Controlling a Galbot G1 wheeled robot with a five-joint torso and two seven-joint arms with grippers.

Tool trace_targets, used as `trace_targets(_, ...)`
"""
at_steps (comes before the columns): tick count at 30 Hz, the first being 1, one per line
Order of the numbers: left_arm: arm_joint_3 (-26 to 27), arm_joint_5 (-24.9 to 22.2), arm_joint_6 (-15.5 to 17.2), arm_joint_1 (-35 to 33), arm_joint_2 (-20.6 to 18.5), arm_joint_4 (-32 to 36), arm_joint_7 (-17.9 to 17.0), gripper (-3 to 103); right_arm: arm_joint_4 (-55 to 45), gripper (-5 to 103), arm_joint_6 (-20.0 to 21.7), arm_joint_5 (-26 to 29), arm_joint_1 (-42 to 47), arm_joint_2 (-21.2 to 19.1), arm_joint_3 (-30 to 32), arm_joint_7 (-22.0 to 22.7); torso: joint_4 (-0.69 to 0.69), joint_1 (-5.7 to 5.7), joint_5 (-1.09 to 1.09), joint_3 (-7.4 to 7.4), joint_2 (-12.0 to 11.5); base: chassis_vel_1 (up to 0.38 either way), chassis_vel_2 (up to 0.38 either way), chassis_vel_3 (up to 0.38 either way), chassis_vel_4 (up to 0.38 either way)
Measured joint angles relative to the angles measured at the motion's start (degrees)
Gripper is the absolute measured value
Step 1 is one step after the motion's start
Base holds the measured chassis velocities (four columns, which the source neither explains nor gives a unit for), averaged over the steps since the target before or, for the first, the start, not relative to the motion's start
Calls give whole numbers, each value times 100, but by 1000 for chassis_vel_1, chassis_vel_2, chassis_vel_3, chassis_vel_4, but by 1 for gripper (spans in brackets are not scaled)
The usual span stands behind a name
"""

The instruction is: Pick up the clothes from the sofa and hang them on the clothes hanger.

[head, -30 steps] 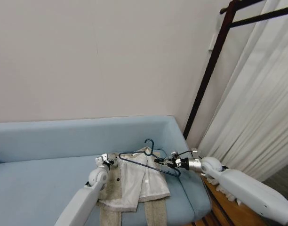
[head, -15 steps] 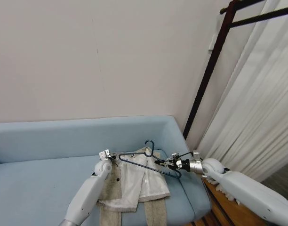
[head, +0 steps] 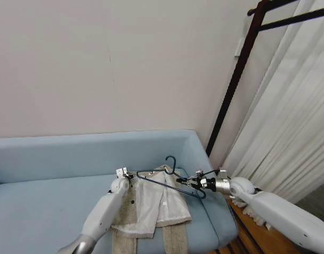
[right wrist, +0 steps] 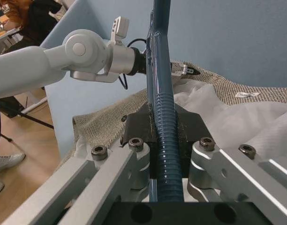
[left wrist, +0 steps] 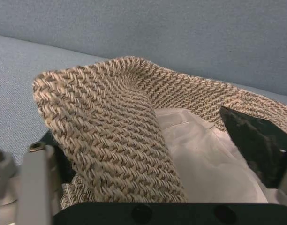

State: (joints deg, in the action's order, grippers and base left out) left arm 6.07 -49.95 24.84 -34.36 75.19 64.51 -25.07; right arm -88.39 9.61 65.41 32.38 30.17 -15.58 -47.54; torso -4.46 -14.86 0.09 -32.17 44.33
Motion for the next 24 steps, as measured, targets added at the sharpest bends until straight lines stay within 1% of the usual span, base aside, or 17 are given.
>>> trace_targets(2,-11,11,0,21,9,-41,6,82,8,9,0,6,-6,1,0,0,0,0,0,0,0,0,0,0,0)
trace_targets(6,-49,106,-24,89,49,-178,79,60,36,9,0,19,-17,-2,3,-3,0,0,0,0,0,0,0,0,0)
trace_targets(8,-52,120,-30,93,52,-186,89,60,40,9,0,20,-17,-6,3,-5,0,0,0,0,0,0,0,0,0)
trace_targets(11,-86,174,-48,93,45,-193,137,44,71,9,0,24,-20,-15,4,-13,0,0,0,0,0,0,0,0,0)
trace_targets(13,-93,180,-50,87,39,-188,144,44,77,9,0,25,-21,-14,4,-13,0,0,0,0,0,0,0,0,0)
trace_targets(14,-110,187,-53,65,18,-160,157,33,109,9,0,26,-33,-6,2,-13,0,0,0,0,0,0,0,0,0)
trace_targets(15,-120,188,-53,45,0,-122,163,28,134,9,0,26,-49,6,-8,-14,0,0,-1,0,0,0,0,0,0)
trace_targets(17,-128,189,-54,28,-15,-87,166,28,154,9,-1,25,-62,19,-19,-14,0,0,-1,0,0,0,0,0,0)
trace_targets(20,-174,190,-51,-76,-130,155,171,12,243,9,-7,13,-109,74,-56,-26,0,0,0,0,0,0,0,0,0)
trace_targets(21,-174,190,-51,-76,-130,155,171,12,243,9,-7,13,-109,74,-56,-26,0,0,0,0,0,0,0,0,0)
trace_targets(23,-218,200,-45,-170,-245,377,172,3,288,9,-8,13,-155,93,-103,-62,0,0,-1,0,0,0,0,0,0)
trace_targets(24,-234,207,-40,-212,-308,492,173,1,311,9,-1,16,-190,97,-140,-94,0,0,-1,0,0,0,0,0,0)
